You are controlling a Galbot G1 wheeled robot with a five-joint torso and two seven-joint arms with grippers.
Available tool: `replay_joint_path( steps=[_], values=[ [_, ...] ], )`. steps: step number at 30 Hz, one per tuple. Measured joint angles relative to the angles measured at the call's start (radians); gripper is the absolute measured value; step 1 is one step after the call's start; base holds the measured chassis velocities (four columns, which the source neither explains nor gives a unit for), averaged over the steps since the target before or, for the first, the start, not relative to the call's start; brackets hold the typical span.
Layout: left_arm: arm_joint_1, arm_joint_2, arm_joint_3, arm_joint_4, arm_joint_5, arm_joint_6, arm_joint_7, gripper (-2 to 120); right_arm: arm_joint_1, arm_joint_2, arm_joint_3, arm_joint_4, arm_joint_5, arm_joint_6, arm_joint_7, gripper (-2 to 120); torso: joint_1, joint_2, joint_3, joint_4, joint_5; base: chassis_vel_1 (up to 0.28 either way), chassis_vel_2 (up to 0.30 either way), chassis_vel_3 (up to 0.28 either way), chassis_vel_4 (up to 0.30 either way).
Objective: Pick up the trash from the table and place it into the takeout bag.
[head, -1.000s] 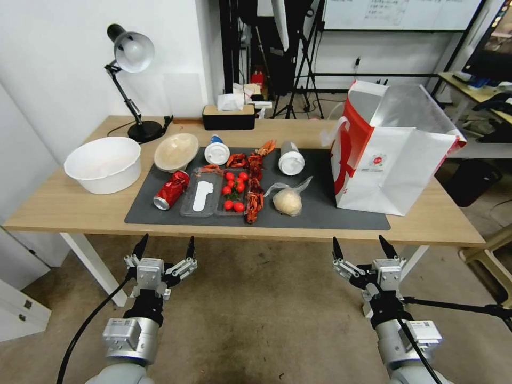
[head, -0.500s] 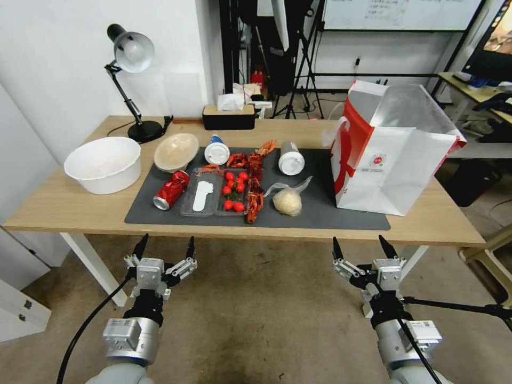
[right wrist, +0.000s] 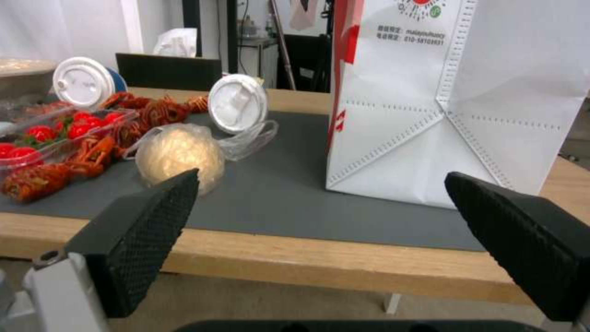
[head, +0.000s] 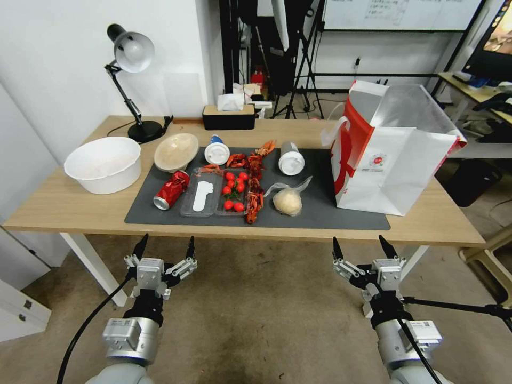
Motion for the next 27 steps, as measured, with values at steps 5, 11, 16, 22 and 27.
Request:
replay_joint_path(
  steps=[5,11,16,22,27],
  values=[
    [-0.002,0.0,-0.003,0.0,-0.003,0.006,0.0,100,0.005,-0.001,0.0,0.0,0.003,-0.007,0.002,100,0.0,0.0,0.0,0.0,0.0,0.0,0.0,0.0,0.0],
    [-0.026,-0.01,-0.038,-0.013,-0.038,0.087,0.011,100,0.055,-0.009,-0.007,0.006,0.039,-0.088,0.03,100,0.0,0.0,0.0,0.0,0.0001,0.0,0.0,0.0,0.0],
    [-0.05,-0.019,-0.07,-0.024,-0.071,0.164,0.021,100,0.103,-0.017,-0.014,0.011,0.073,-0.165,0.056,100,0.0,0.0,0.0,0.0,0.0,0.0,0.0,0.0,0.0],
    [-0.101,-0.039,-0.145,-0.052,-0.146,0.338,0.046,100,0.215,-0.034,-0.029,0.025,0.151,-0.342,0.116,100,0.0,0.0,0.0,0.0,0.0,0.0,0.0,0.0,0.0],
    [-0.117,-0.036,-0.18,-0.031,-0.178,0.283,0.054,100,0.268,-0.051,-0.043,0.013,0.166,-0.314,0.12,100,0.0,0.0,0.0,-0.0003,0.0007,0.0,0.0,0.0,0.0]
  ],
)
